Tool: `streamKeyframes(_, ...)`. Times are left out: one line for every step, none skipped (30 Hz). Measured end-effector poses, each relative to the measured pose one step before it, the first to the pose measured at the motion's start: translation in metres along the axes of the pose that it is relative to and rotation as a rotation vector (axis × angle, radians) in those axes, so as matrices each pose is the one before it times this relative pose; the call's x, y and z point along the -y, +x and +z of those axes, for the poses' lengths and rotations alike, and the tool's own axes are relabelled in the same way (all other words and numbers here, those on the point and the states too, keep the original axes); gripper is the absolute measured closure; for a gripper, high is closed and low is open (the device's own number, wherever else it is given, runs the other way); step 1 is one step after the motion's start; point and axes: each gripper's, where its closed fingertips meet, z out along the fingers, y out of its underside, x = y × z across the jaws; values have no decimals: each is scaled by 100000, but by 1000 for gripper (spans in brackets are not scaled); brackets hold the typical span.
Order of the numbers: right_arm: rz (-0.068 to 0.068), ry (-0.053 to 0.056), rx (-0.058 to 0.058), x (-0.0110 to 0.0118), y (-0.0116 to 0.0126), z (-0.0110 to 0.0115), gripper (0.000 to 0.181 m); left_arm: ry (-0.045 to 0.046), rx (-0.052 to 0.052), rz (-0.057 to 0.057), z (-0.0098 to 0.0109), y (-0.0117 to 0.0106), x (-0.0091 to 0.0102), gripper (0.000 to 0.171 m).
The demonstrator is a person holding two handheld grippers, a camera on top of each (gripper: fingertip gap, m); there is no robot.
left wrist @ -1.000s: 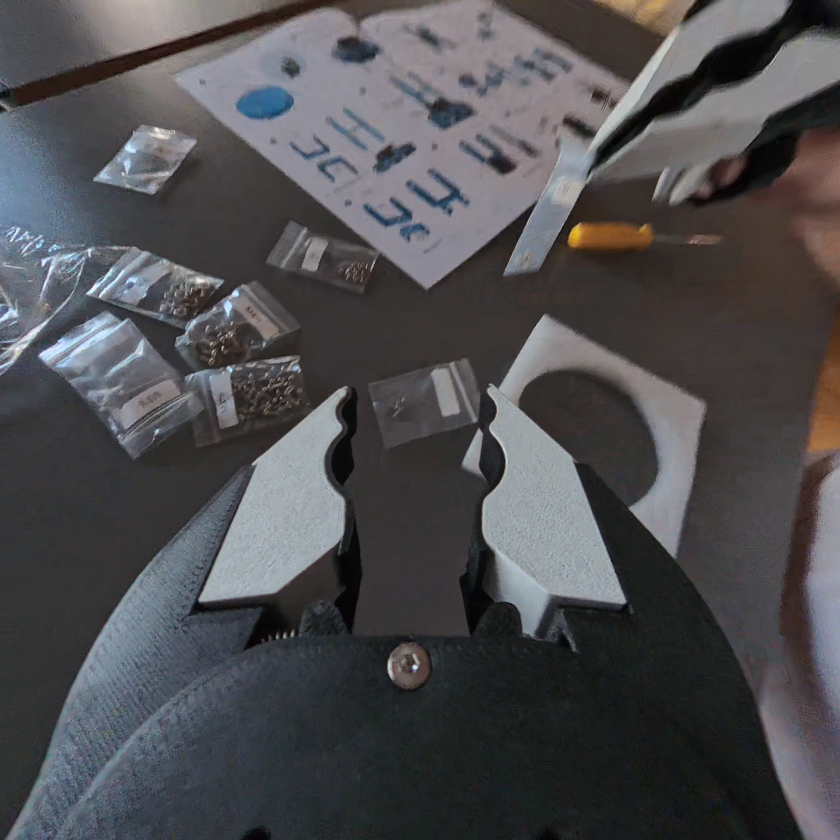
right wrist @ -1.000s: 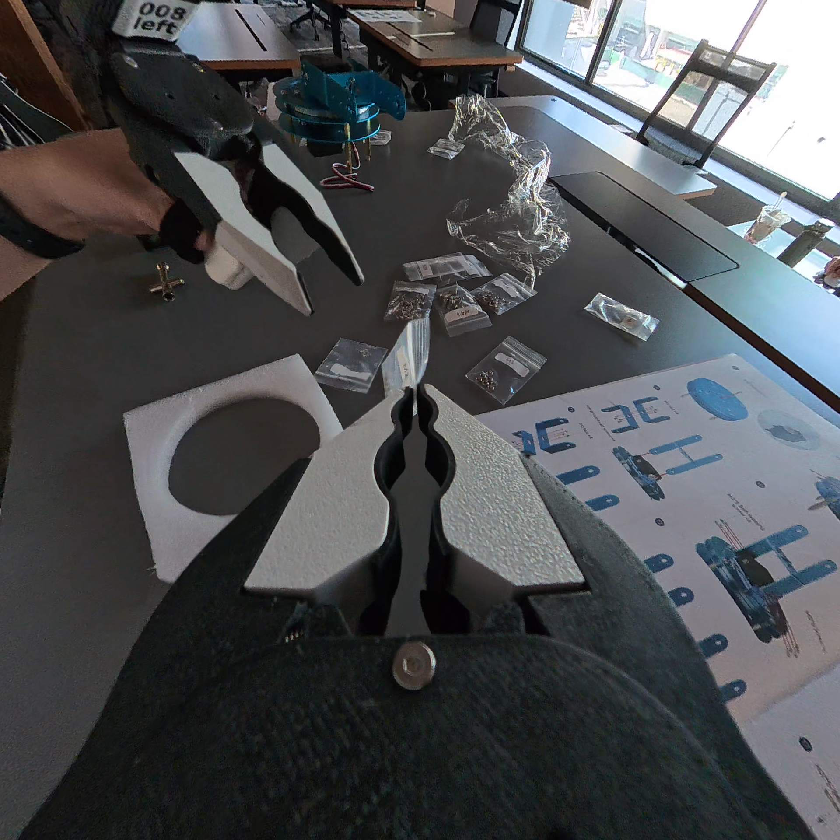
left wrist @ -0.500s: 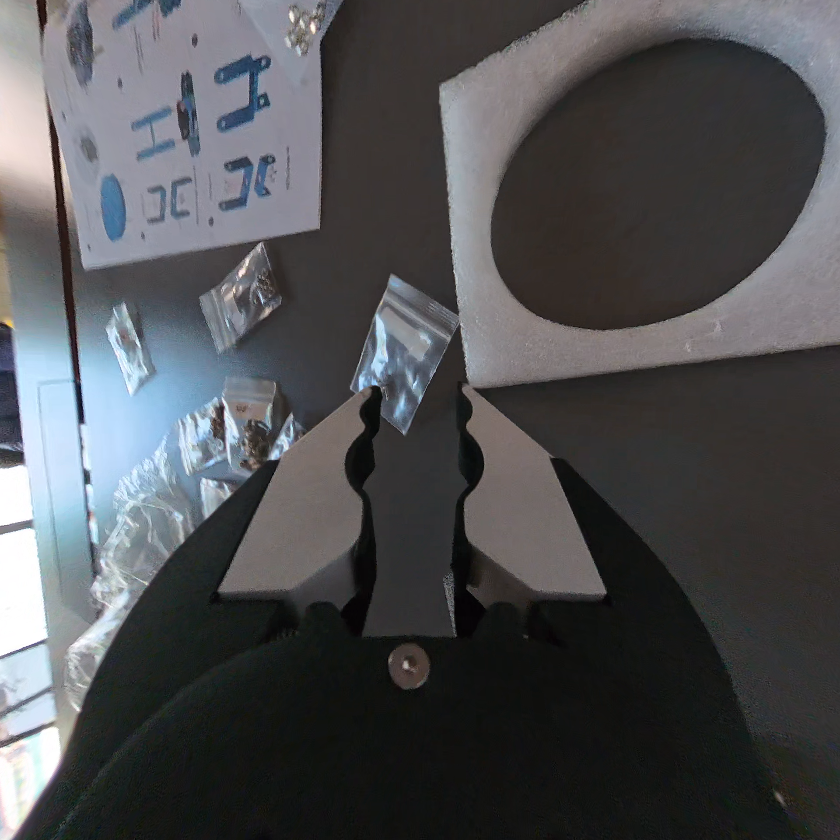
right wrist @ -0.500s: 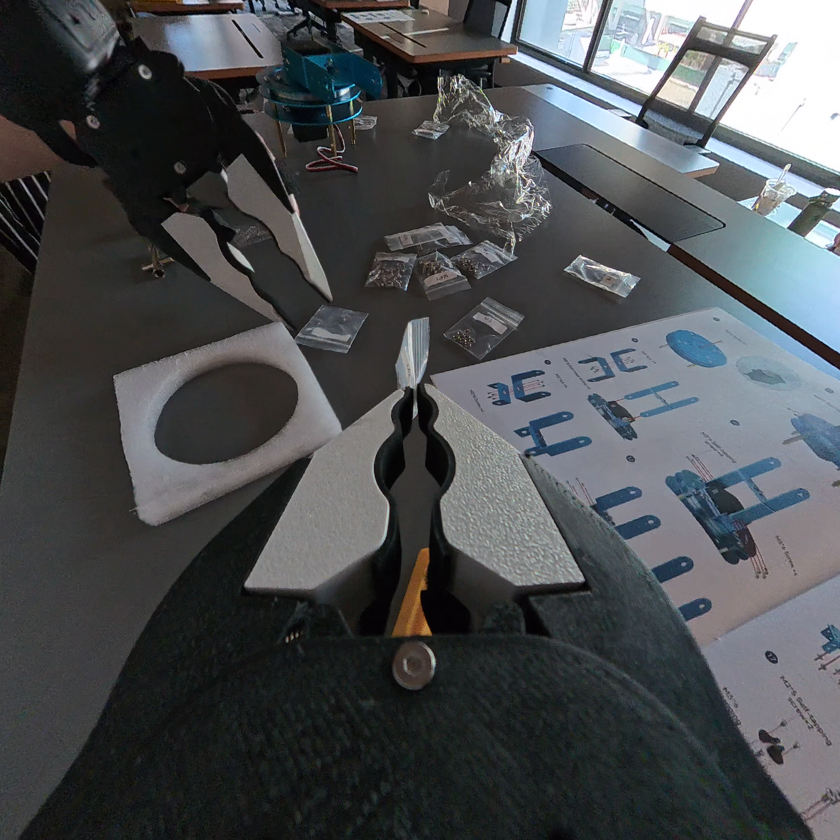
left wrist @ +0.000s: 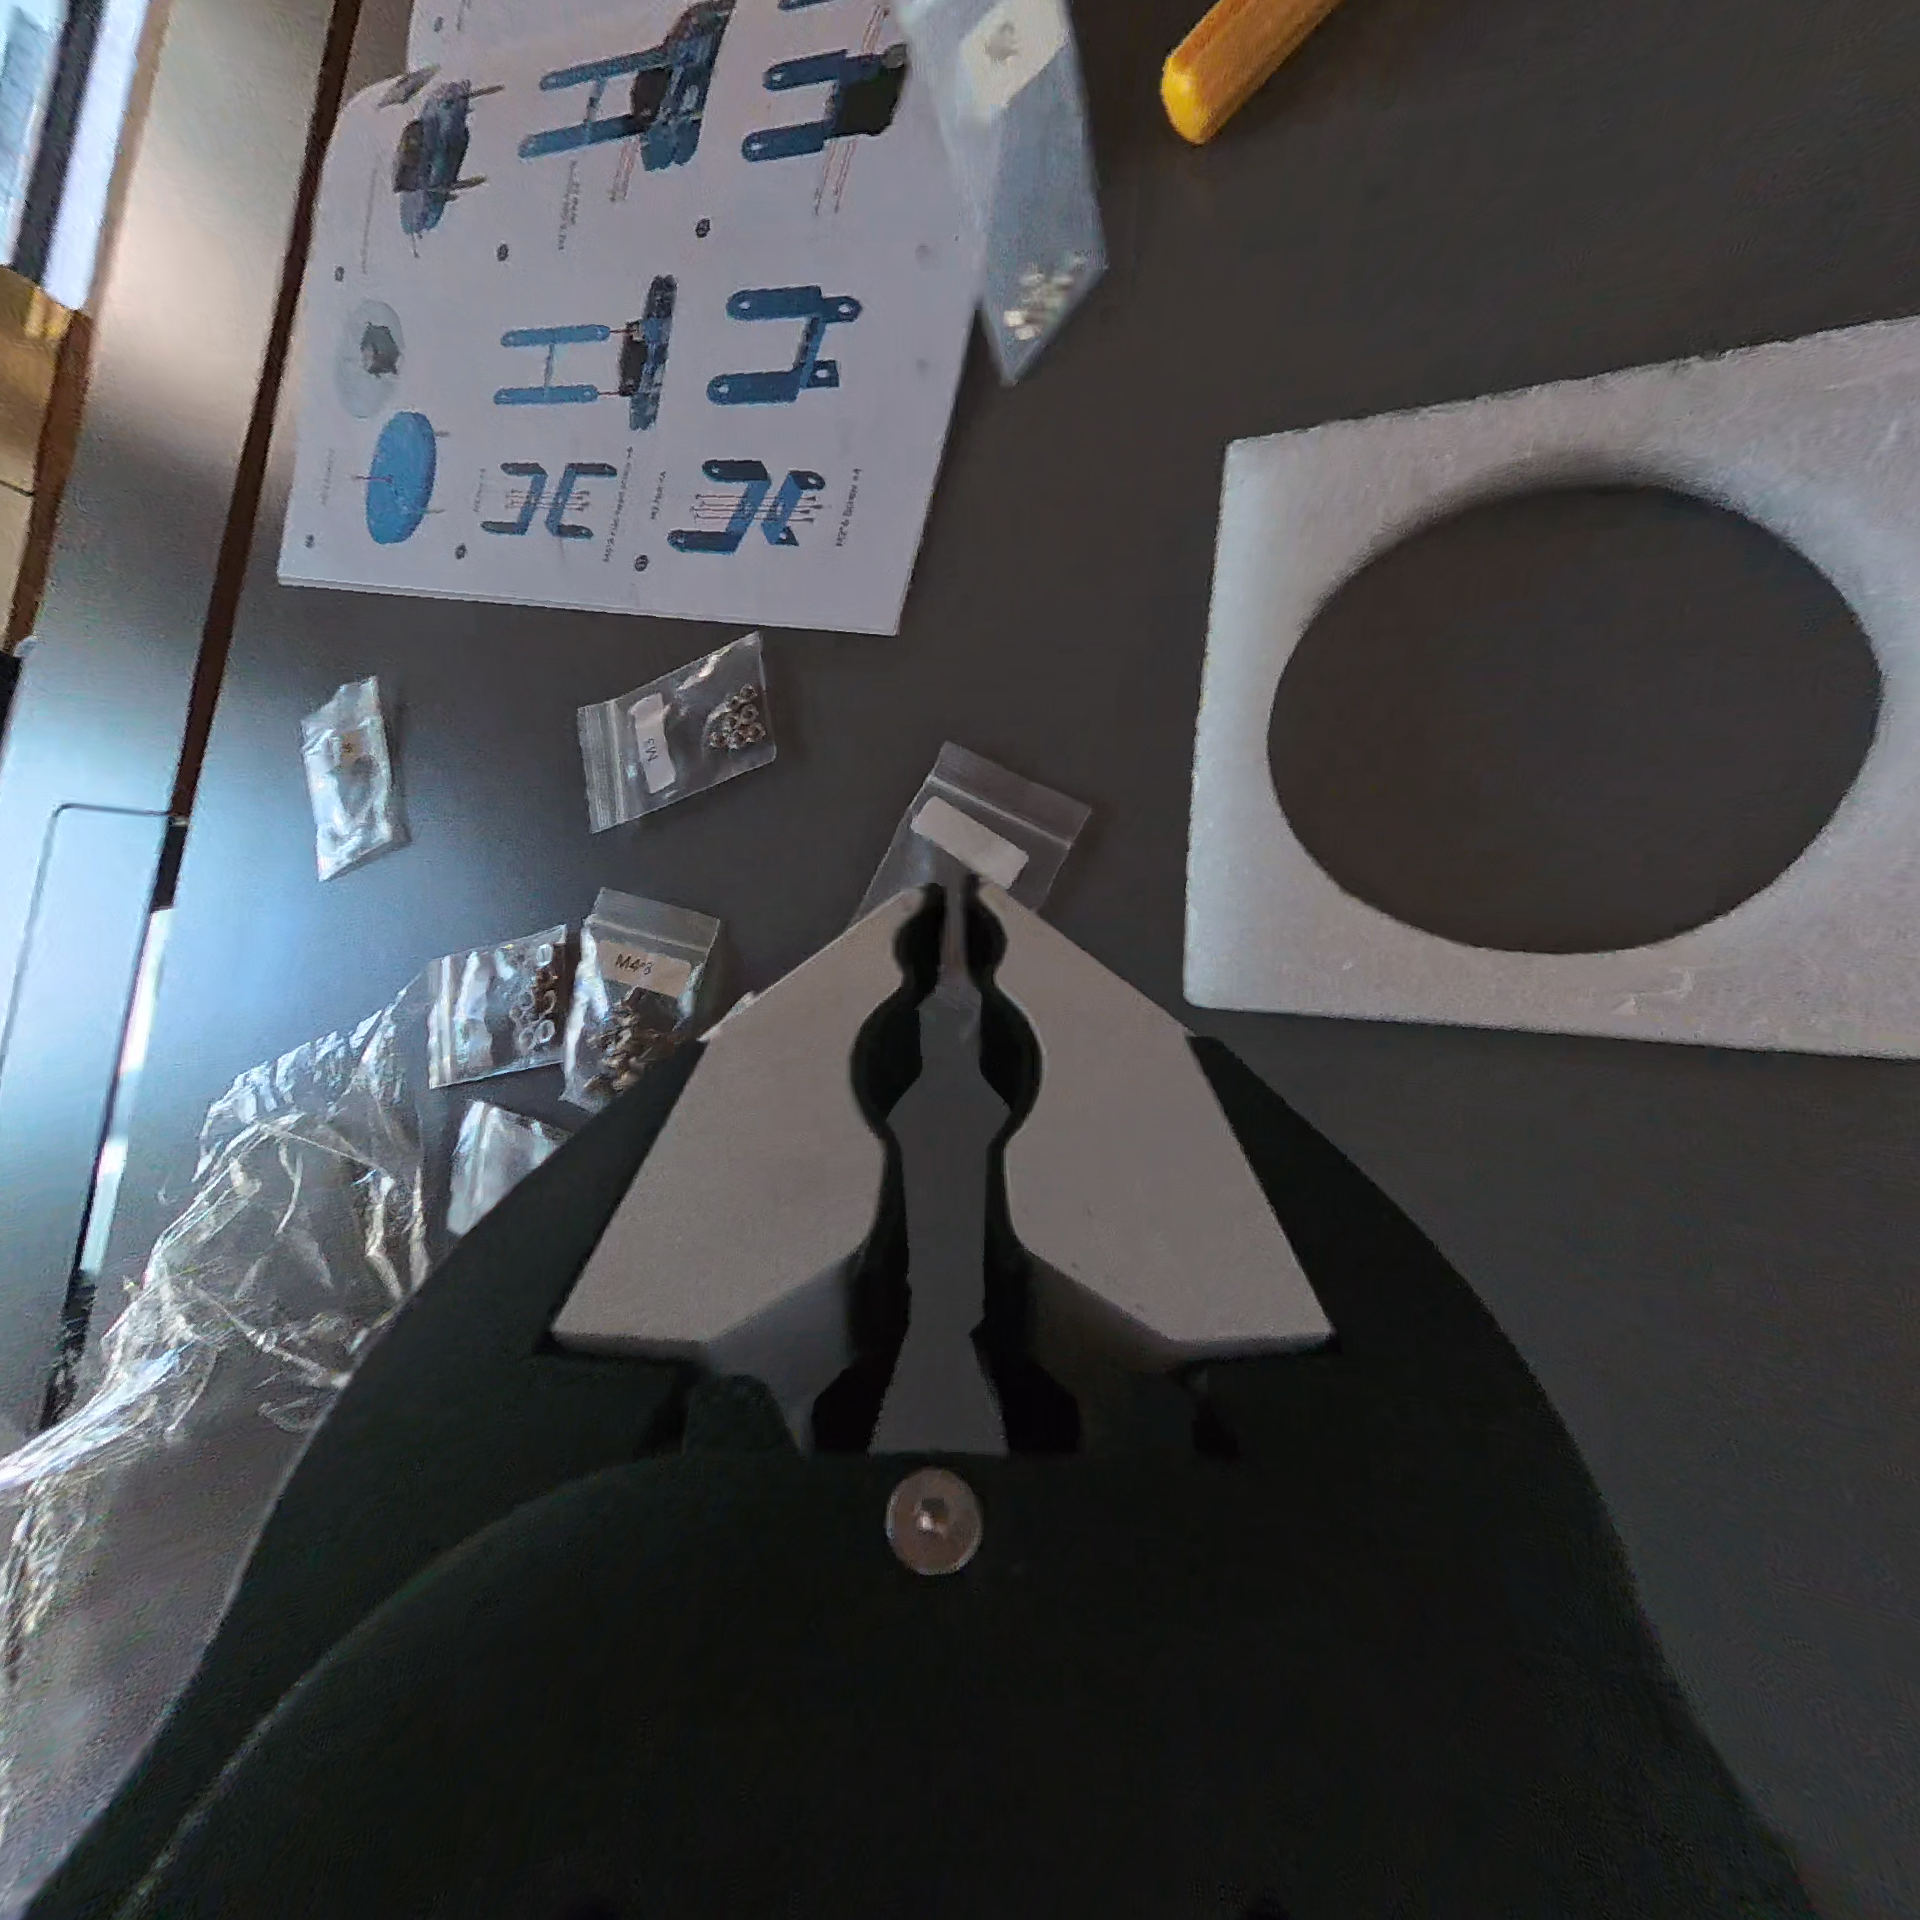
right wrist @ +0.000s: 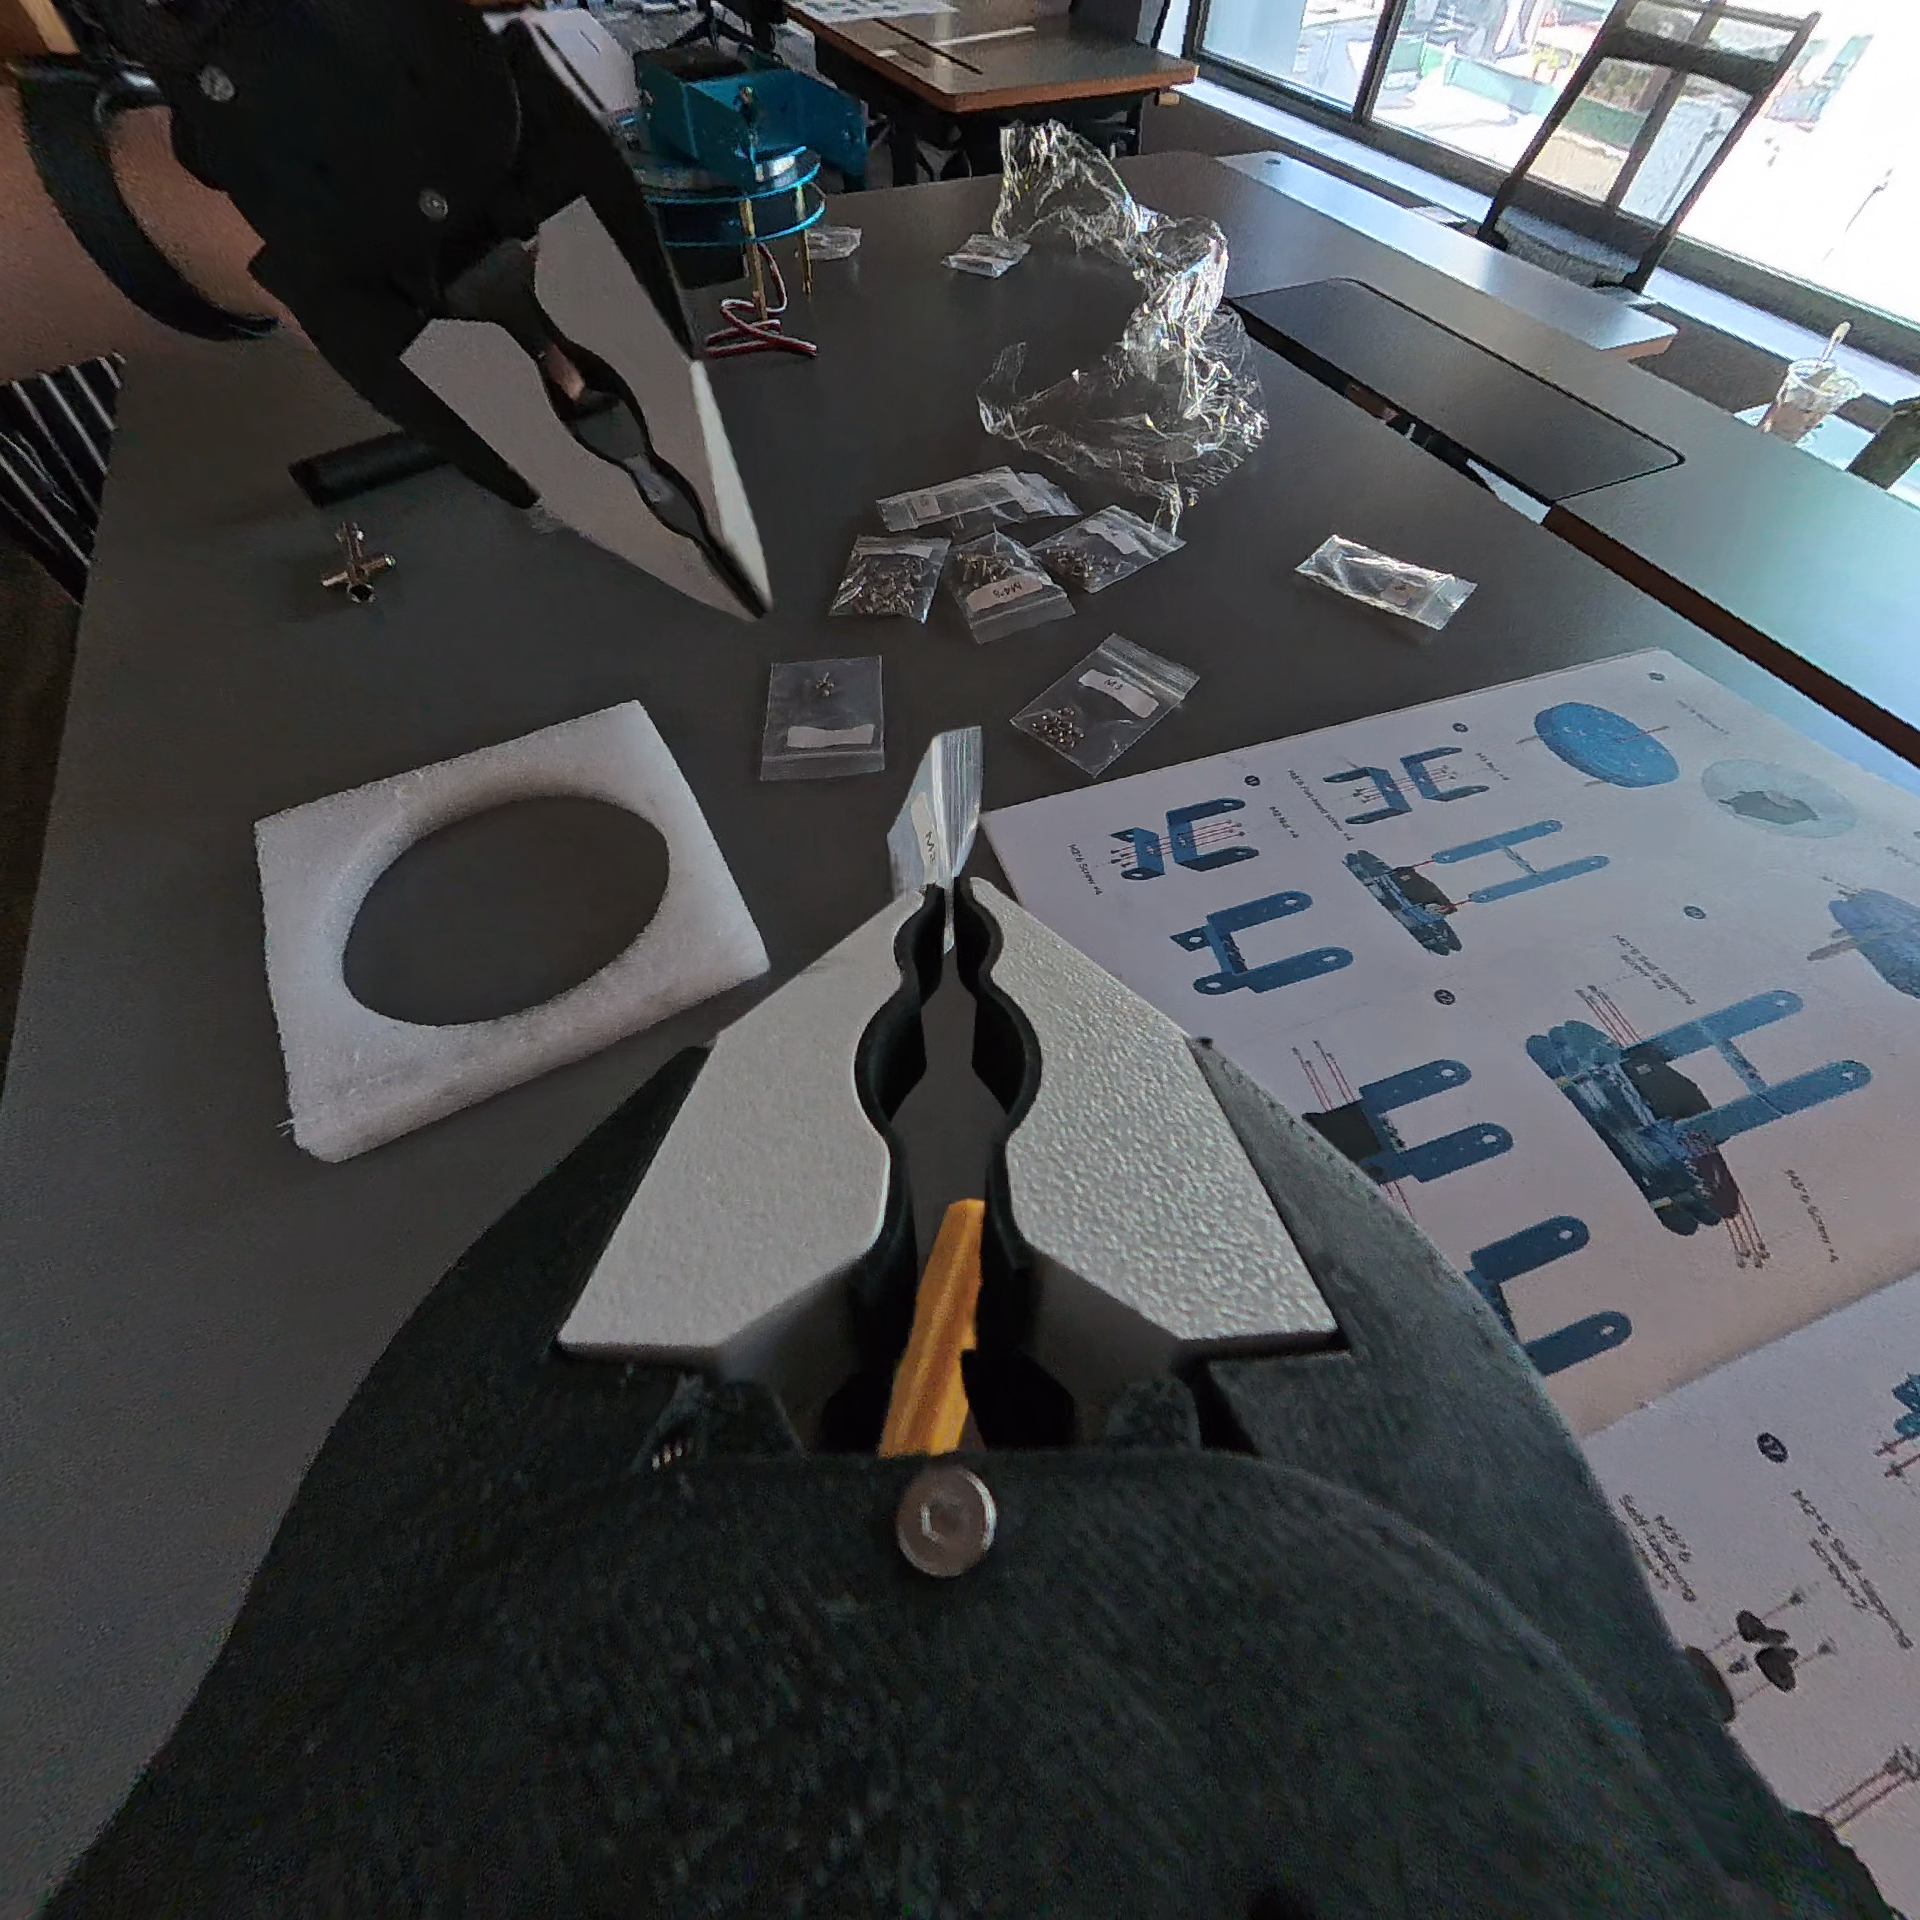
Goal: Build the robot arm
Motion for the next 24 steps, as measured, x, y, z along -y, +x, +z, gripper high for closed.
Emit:
streamKeyframes(1243, -723, -1065, -240, 359, 17, 181, -1940, -2385, 1236, 488, 608, -72, 149)
streamKeyframes(1660, -226, -187, -181, 258, 1, 181, -3463, -1679, 2664, 599, 463, -252, 135)
streamKeyframes(1707, 666, 178, -58, 203, -26, 181, -2192, -1209, 4294, 576, 361, -113, 133)
streamKeyframes(1651, 816, 580, 12, 102, -44, 181, 189, -437, 3624, 489, 126, 189, 134)
streamKeyframes(983, 594, 780, 31, 16, -50, 181, 580, -1876, 1064, 436, 109, 238, 136)
streamKeyframes(102, 96, 63, -22, 54, -33, 181, -475, -2289, -1138, 405, -38, 53, 137)
streamKeyframes(-545, -432, -646, -102, 102, -23, 181, 90, -1351, -1413, 220, -265, 56, 138)
streamKeyframes(-612, -754, -324, -152, 22, 22, 181, -163, -2153, -657, 110, -128, -90, 140)
streamKeyframes(-385, -683, 88, -171, -38, 34, 181, -159, -2435, -491, 49, -42, -208, 145)
streamKeyframes(-104, -318, 25, -119, -53, 36, 181, 450, -2320, -537, 13, 18, -209, 150)
streamKeyframes(15, -90, 179, -101, -61, 20, 181, 1026, -2290, -841, 16, 68, -150, 156)
streamKeyframes(130, -167, 298, -115, -79, 30, 181, 1537, -2103, -1680, 21, 59, -9, 158)
streamKeyframes(13, -205, 31, -127, -18, 13, 181, 1207, -1941, -2082, 34, 33, 11, 159)
streamKeyframes(-74, -246, -165, -128, 13, 19, 181, 854, -1852, -2206, 24, 13, -18, 159)
streamKeyframes(10, -202, -68, -118, 18, 6, 181, 1156, -1871, -1837, 30, 16, -4, 160)
streamKeyframes(175, -70, 199, -94, -2, 24, 181, 1500, -1146, -1717, 59, -24, 17, 161)
streamKeyframes(343, 116, 276, -42, -4, 21, 181, 1811, -420, -1861, 74, -17, 72, 162)
streamKeyframes(369, 291, 385, 6, -19, 11, 181, 1536, -182, -1308, 51, 55, 81, 164)
streamKeyframes(180, 310, 361, 15, -21, 3, 181, 1014, -202, -662, 9, 84, 34, 166)
streamKeyframes(-139, 327, 115, 17, 9, -17, 181, 786, -428, -1291, 12, 84, 31, 168)
streamKeyframes(-137, 260, 132, 1, -5, -11, 181, 803, -883, -2215, 0, 64, 17, 170)
streamKeyframes(102, 253, 342, 18, -26, 1, 181, 835, -1471, -2666, -26, 87, 6, 171)
streamKeyframes(142, 370, 342, 70, -41, -10, 181, 920, -950, -3173, -16, -27, 1, 171)
streamKeyframes(44, 405, 219, 109, -24, -2, 181, 953, -1332, -3173, -13, -8, 11, 171)
